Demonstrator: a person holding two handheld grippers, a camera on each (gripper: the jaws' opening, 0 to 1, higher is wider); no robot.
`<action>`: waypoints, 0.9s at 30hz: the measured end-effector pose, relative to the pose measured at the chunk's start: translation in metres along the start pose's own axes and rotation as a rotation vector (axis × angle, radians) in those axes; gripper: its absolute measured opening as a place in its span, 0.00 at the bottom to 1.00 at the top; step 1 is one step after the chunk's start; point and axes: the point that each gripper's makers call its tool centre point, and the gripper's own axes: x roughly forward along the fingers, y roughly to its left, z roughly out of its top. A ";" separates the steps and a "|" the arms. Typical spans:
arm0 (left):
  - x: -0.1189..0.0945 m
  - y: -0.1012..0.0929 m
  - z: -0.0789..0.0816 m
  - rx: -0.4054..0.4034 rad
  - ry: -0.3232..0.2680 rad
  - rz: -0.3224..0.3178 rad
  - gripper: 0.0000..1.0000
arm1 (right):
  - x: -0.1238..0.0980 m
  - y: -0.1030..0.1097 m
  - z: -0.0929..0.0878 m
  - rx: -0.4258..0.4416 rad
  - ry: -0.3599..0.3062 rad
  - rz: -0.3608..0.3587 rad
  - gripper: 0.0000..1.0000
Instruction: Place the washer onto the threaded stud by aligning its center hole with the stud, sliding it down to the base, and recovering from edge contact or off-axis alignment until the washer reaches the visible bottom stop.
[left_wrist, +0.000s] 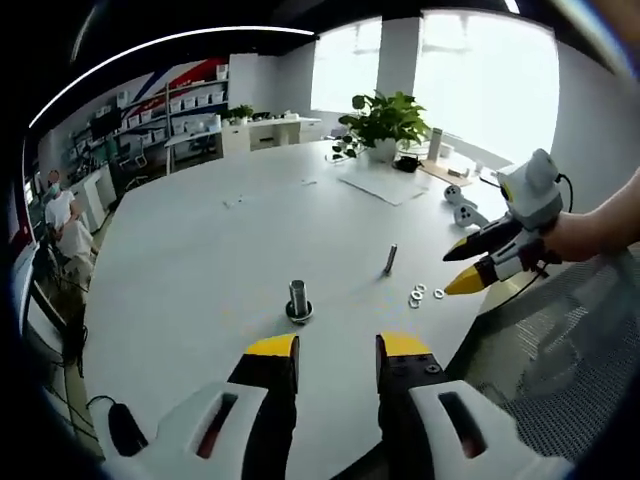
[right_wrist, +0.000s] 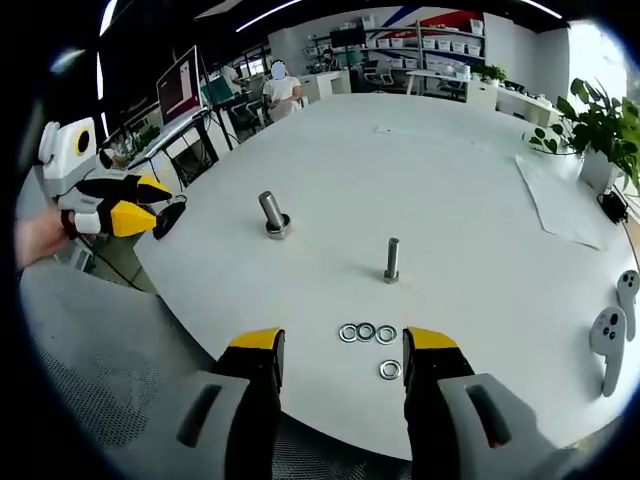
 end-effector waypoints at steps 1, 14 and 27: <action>0.000 0.000 -0.001 0.005 0.004 0.000 0.29 | 0.000 0.000 0.000 0.000 0.001 0.000 0.50; 0.004 -0.003 -0.018 0.003 0.087 -0.012 0.29 | 0.003 -0.004 -0.004 0.019 0.022 0.001 0.50; 0.007 -0.008 -0.023 0.038 0.113 -0.021 0.30 | 0.008 -0.003 -0.011 0.041 0.046 0.012 0.51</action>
